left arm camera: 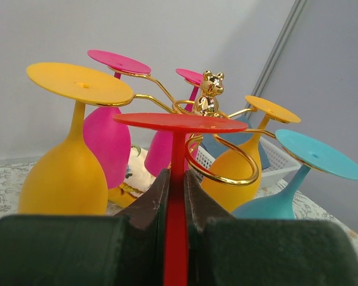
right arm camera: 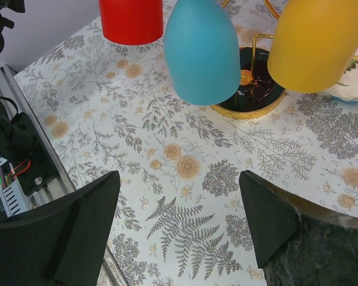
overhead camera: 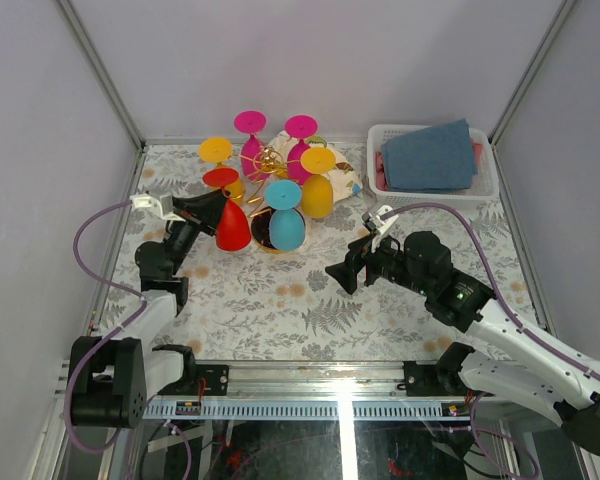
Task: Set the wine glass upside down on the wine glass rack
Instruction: Turn the wine glass upside down at the wine rack.
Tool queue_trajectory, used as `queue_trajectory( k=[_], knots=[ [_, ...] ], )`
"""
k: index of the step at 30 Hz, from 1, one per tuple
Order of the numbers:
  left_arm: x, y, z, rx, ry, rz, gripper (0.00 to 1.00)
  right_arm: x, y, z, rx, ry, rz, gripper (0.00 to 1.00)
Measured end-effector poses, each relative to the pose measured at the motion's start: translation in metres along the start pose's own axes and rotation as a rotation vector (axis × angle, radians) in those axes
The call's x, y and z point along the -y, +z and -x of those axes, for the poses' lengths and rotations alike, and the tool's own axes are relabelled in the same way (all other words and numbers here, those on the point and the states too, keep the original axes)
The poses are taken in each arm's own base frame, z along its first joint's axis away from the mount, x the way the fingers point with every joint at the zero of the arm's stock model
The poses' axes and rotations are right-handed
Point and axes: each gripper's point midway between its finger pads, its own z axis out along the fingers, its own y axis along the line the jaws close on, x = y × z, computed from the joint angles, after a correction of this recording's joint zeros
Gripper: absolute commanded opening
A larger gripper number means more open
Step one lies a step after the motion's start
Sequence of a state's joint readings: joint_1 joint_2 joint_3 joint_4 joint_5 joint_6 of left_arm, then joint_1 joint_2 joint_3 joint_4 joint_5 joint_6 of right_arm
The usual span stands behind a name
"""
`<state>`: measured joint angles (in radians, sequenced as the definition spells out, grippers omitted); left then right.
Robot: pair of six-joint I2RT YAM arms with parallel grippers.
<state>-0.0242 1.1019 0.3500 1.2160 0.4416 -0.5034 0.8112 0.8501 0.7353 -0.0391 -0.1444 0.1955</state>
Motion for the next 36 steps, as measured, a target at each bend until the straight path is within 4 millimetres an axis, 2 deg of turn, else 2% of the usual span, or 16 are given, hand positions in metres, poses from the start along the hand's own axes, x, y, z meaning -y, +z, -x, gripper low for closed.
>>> queue_trajectory(
  k=[11,22,36],
  knots=[
    [0.006,0.011,0.000,-0.046,0.114,-0.080,0.00,-0.001,0.001,-0.002,-0.008,0.002,0.007,0.89],
    [0.005,0.023,-0.014,-0.122,0.162,-0.157,0.00,-0.001,0.001,-0.002,-0.009,0.010,0.007,0.91],
    [0.017,0.020,-0.025,-0.168,0.170,-0.250,0.00,-0.003,0.001,-0.003,-0.011,0.016,0.014,0.92]
  ],
)
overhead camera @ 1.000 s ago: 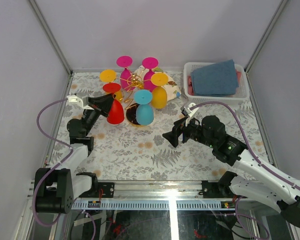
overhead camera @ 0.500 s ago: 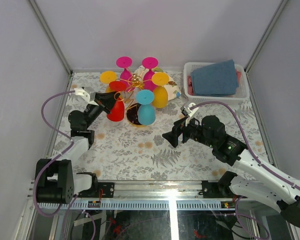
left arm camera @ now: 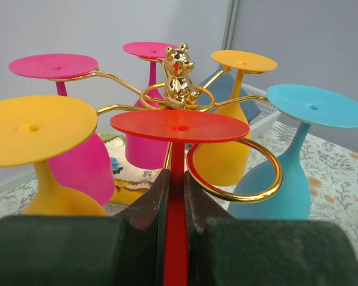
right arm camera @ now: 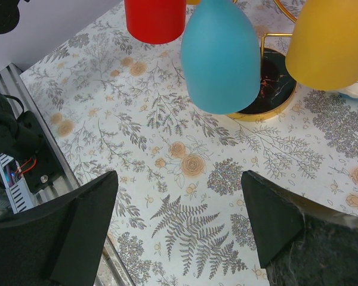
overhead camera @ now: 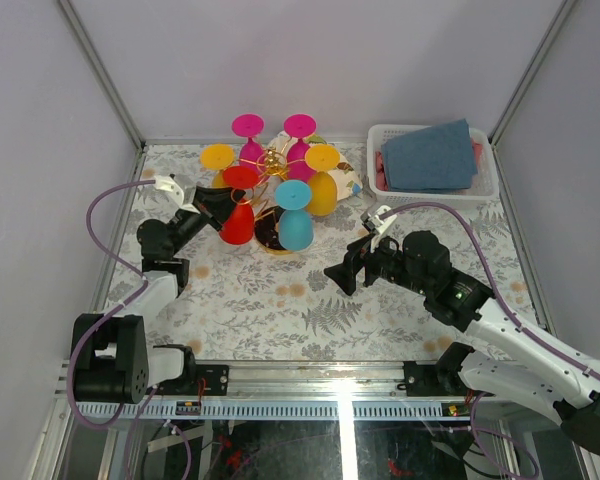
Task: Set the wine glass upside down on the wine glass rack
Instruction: Turn the wine glass upside down at the wine rack.
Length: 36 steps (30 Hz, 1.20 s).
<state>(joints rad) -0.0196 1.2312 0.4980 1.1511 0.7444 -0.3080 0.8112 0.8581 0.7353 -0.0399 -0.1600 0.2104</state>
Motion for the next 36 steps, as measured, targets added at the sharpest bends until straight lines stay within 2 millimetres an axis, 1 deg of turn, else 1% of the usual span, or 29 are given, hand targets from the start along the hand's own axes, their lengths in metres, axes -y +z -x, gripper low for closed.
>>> queue_trajectory(
  k=[14,25,36],
  knots=[
    [0.005,0.004,-0.003,0.000,0.010,-0.063,0.00,0.001,0.003,-0.004,-0.015,0.003,-0.002,0.93],
    [0.017,0.005,-0.004,0.015,0.002,-0.153,0.00,0.001,0.008,-0.011,-0.044,0.015,0.004,0.93],
    [0.030,0.006,-0.005,-0.017,0.018,-0.254,0.01,0.001,0.010,-0.014,-0.053,0.018,0.007,0.94]
  ],
)
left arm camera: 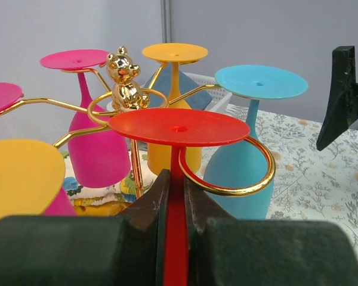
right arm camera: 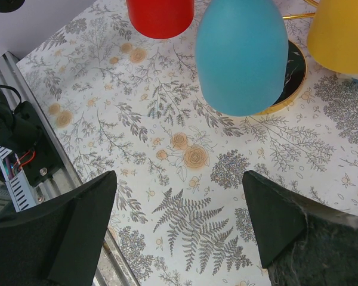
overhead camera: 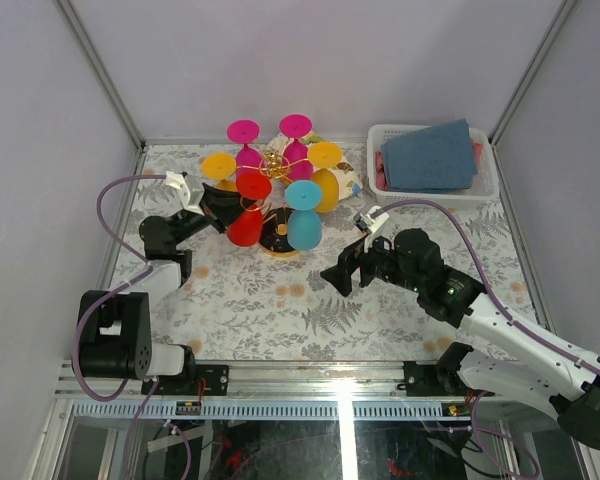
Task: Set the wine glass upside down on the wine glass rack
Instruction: Turn the wine glass upside down at the wine rack.
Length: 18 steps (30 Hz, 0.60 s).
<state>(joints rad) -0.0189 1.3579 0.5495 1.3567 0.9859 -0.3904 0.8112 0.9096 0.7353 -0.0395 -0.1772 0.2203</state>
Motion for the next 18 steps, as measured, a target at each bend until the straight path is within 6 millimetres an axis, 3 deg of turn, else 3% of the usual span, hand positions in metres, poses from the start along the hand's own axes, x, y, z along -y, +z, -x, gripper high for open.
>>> queue_trajectory(
  k=[18],
  knots=[
    [0.012,-0.001,-0.003,-0.032,0.027,-0.078,0.16,0.001,0.004,-0.006,-0.021,0.009,-0.003,0.95]
  ],
)
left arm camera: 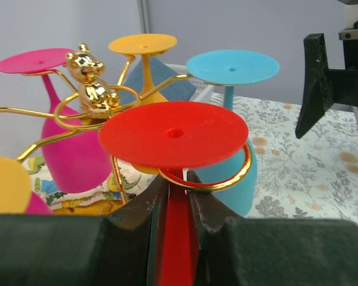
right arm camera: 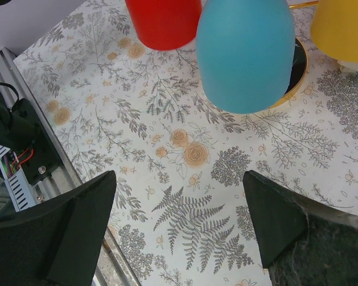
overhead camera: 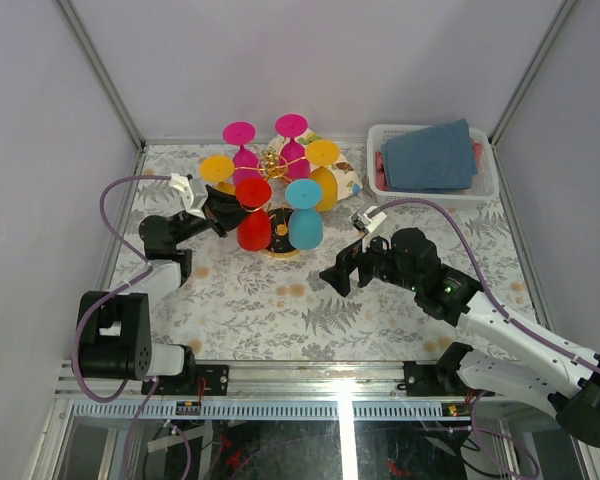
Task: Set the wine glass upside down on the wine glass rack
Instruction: Turn the wine glass upside down at the wine rack.
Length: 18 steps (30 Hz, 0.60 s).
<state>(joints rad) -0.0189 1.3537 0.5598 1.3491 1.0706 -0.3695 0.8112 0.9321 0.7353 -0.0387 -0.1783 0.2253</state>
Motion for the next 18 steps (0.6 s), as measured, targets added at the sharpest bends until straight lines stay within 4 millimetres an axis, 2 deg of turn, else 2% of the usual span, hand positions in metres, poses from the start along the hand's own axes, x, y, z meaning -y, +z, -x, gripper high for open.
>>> queue_trajectory(
  k=[11,18],
  knots=[
    [0.009,-0.001,-0.006,-0.022,-0.044,-0.045,0.17,0.000,0.000,0.000,0.000,0.004,0.001,0.95],
    [0.015,-0.006,-0.014,-0.022,-0.079,-0.033,0.33,-0.001,0.000,0.000,-0.001,0.004,0.007,0.95]
  ],
)
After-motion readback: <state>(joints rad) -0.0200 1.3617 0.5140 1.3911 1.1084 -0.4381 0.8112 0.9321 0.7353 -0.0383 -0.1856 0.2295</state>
